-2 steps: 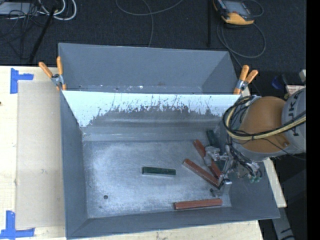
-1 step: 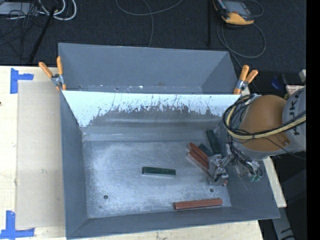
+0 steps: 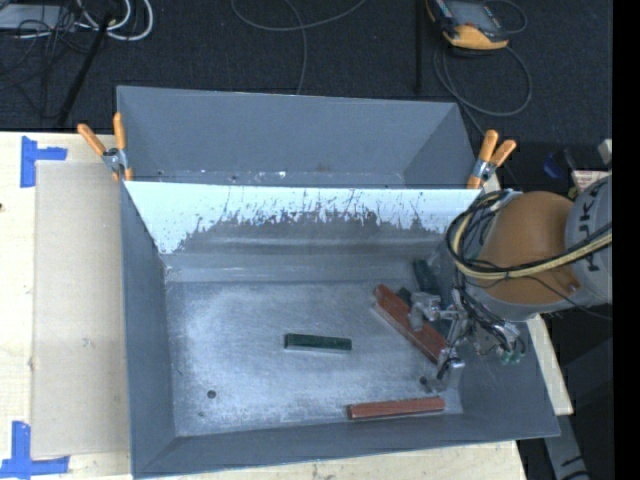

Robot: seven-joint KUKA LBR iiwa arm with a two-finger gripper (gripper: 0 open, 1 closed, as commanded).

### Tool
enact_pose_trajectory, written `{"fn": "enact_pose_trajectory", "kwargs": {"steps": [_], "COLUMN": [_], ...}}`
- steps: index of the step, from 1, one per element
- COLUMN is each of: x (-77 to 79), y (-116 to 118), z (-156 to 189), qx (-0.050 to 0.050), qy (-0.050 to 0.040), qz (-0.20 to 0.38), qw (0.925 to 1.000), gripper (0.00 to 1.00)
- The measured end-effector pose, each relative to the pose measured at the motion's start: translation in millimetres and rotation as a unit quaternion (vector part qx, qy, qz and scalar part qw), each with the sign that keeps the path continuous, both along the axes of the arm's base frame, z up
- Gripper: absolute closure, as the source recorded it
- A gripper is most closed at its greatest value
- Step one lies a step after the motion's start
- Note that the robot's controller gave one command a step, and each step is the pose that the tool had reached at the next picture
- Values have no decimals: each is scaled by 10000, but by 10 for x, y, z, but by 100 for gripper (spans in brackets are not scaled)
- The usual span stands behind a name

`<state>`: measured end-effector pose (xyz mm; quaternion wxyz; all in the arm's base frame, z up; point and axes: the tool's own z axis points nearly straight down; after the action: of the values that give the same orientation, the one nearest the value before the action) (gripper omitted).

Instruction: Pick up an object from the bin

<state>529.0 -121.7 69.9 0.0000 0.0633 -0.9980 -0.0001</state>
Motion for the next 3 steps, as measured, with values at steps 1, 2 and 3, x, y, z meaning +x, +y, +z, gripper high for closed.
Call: {"fn": "enact_pose_trajectory", "kwargs": {"steps": [1, 2, 3], "x": [501, 495, 496], "y": [-314, -306, -304], "z": [-6, -4, -4], "qx": [2, 3, 2], "qy": [-6, -3, -3], "qz": [407, 419, 424], "qw": [9992, 9991, 9991], "gripper": [0, 100, 0]}}
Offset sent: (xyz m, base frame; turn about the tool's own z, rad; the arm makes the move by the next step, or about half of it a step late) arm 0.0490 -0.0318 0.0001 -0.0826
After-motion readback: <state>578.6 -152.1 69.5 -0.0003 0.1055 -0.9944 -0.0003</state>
